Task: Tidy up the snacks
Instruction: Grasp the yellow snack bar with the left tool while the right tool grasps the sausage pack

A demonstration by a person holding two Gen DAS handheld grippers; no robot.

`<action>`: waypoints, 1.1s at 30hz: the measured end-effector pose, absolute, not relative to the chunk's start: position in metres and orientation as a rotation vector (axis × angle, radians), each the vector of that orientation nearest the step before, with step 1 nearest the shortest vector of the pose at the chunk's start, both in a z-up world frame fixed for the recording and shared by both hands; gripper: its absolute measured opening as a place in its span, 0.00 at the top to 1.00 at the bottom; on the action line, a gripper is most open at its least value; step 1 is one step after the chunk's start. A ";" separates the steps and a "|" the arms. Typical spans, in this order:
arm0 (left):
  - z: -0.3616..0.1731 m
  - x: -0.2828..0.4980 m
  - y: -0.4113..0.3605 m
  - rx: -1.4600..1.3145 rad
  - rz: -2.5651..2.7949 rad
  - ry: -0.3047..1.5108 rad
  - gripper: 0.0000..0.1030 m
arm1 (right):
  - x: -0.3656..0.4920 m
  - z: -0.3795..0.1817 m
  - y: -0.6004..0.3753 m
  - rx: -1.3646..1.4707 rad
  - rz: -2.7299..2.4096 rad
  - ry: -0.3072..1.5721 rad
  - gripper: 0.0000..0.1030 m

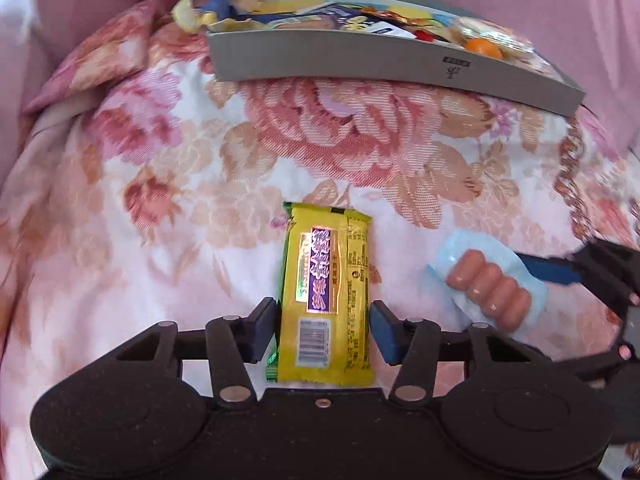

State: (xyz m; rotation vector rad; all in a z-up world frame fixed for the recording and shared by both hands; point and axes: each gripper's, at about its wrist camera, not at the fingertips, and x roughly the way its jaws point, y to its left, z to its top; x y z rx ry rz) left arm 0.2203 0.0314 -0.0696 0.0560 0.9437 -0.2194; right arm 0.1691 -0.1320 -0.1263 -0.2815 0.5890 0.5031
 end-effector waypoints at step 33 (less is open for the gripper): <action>-0.085 0.191 -0.002 0.084 -0.110 0.839 0.51 | 0.140 -0.132 -0.148 -0.187 0.445 0.627 0.35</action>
